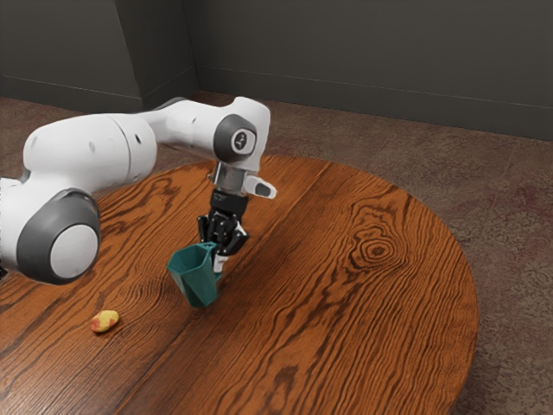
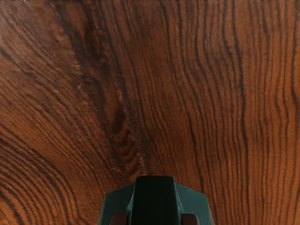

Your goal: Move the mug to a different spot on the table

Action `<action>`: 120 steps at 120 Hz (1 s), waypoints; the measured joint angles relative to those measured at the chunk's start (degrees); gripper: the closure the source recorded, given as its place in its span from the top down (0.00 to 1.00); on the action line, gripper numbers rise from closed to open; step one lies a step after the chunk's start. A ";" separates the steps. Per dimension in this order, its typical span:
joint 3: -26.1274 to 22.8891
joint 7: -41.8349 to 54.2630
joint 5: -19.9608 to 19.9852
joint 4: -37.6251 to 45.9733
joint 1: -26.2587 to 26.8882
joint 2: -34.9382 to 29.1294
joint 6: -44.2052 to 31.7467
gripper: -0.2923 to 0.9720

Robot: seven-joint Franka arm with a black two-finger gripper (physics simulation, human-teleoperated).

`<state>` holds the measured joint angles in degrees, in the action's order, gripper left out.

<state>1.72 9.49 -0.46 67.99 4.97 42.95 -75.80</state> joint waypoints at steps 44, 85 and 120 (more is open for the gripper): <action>-1.73 -1.52 -0.16 -5.16 -5.42 4.19 2.07 0.24; -2.36 -2.13 -0.06 -5.90 -6.16 7.08 2.01 0.24; -2.02 -2.74 0.26 -6.13 -6.04 7.37 1.19 0.55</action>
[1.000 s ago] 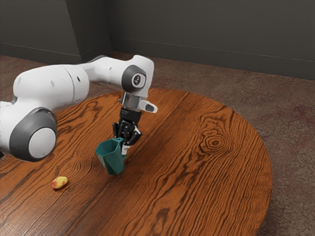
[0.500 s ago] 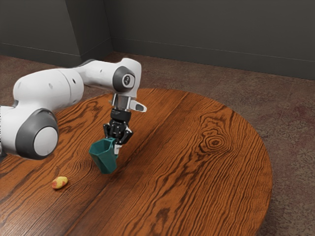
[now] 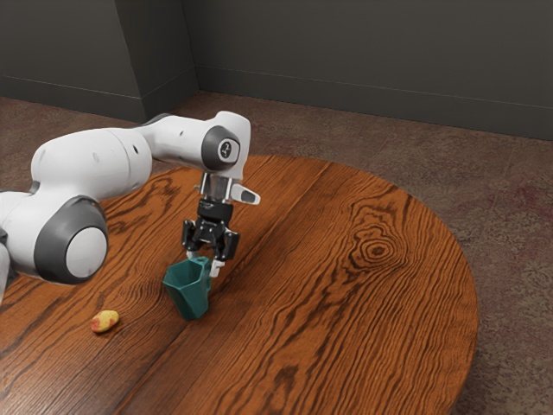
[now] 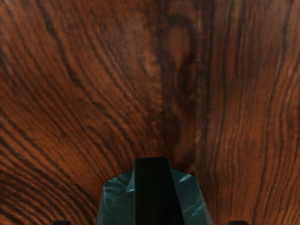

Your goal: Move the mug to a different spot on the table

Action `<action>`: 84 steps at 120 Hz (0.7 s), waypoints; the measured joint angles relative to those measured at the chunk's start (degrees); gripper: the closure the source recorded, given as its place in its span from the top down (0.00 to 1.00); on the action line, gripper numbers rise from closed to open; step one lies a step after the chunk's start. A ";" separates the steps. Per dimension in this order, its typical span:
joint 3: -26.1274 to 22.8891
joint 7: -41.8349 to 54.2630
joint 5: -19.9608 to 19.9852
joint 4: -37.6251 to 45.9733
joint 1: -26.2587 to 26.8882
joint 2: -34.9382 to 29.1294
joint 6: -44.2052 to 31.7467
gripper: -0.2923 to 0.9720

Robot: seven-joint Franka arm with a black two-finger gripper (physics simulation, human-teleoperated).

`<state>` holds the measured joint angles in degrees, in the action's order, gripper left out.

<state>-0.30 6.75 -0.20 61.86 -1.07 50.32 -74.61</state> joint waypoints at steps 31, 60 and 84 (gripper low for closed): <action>1.13 -0.35 -0.04 0.20 -0.85 -0.53 -6.83 0.70; 1.24 -0.63 -1.22 5.62 0.16 -12.49 -13.93 0.75; 4.76 -0.85 -1.63 24.10 1.53 -32.15 -22.74 0.76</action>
<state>4.46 5.89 -1.83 85.96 0.46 18.17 -97.34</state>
